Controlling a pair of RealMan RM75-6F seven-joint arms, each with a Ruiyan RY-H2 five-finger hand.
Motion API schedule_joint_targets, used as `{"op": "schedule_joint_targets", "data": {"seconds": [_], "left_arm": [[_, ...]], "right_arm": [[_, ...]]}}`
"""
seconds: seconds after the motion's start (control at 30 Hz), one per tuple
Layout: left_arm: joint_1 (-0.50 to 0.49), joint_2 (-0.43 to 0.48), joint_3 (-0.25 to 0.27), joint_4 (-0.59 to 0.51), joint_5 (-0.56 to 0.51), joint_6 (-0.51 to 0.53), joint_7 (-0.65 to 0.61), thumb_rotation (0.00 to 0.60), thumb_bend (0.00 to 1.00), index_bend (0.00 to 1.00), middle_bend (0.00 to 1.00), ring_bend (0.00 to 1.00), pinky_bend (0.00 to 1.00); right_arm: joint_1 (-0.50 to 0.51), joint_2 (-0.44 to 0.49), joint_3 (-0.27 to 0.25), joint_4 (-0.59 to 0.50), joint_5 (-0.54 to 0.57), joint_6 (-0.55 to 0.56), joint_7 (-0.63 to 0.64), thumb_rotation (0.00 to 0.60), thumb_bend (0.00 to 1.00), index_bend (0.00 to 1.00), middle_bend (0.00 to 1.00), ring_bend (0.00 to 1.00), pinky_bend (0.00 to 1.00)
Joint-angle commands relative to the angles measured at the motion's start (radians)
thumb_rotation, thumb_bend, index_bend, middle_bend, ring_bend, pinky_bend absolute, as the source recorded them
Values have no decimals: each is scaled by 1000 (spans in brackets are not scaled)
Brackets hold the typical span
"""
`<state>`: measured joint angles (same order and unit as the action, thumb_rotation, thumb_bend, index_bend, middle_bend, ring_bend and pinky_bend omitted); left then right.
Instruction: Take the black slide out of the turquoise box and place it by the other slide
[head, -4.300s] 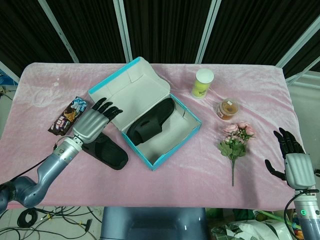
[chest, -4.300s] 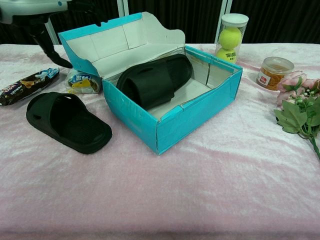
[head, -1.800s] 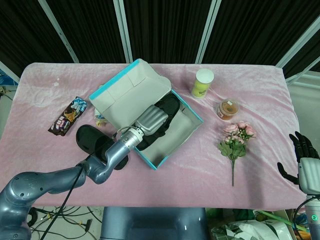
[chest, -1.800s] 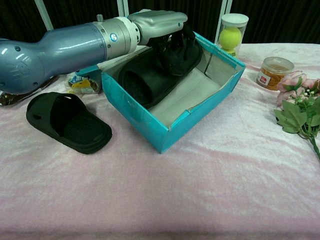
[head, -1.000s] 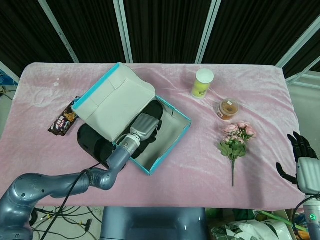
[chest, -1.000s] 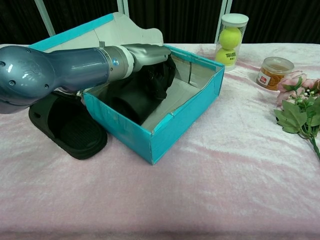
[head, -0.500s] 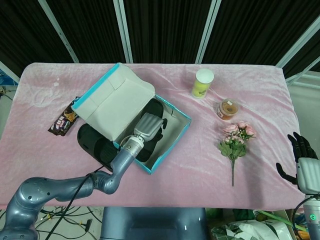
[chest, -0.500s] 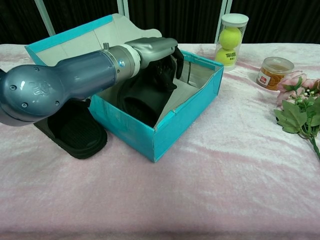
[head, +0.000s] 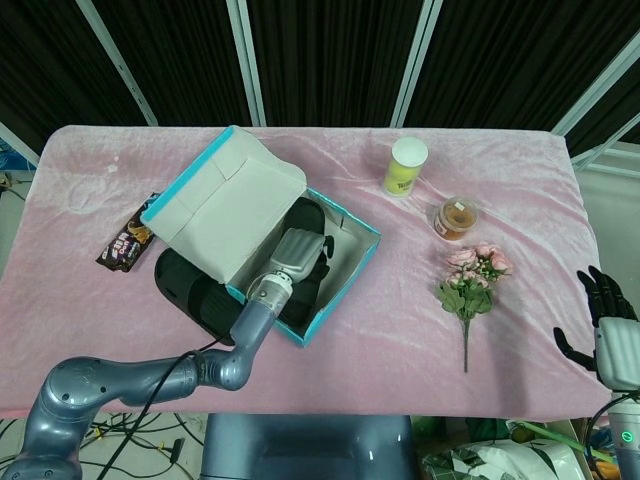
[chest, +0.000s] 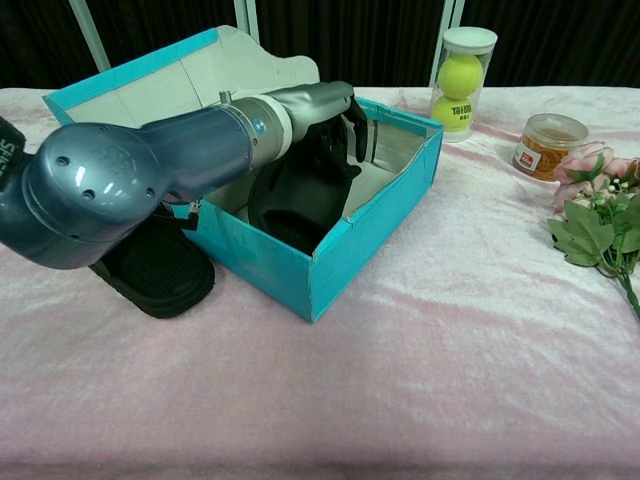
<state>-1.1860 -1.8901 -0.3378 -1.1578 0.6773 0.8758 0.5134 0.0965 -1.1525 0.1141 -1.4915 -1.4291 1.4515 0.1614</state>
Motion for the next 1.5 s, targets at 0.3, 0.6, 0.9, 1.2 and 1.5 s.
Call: {"op": "schedule_joint_targets", "data": {"seconds": [0.3, 0.6, 0.9, 1.2, 1.5], "left_arm": [[-29, -66, -85, 62, -49, 29, -12, 600, 462, 477, 796, 631, 658], [5, -21, -108, 8, 1, 5, -105, 600, 475, 482, 793, 630, 658], [42, 39, -140, -56, -5, -42, -204, 600, 481, 485, 794, 630, 658], [51, 92, -137, -55, -28, -109, -253, 600, 493, 507, 796, 631, 657], [71, 123, -173, -72, 30, -193, -423, 600, 498, 504, 792, 630, 657]], "right_arm": [[-5, 1, -2, 0, -3, 6, 4, 600, 263, 0, 23, 0, 189], [-6, 2, -2, -4, -5, 6, 2, 600, 263, 0, 23, 0, 189], [1, 4, 1, -12, -6, -1, -9, 600, 263, 0, 23, 0, 189], [2, 5, 2, -13, 0, -7, -10, 600, 263, 0, 23, 0, 189], [5, 4, 4, -10, 0, -10, -8, 600, 263, 0, 23, 0, 189]]}}
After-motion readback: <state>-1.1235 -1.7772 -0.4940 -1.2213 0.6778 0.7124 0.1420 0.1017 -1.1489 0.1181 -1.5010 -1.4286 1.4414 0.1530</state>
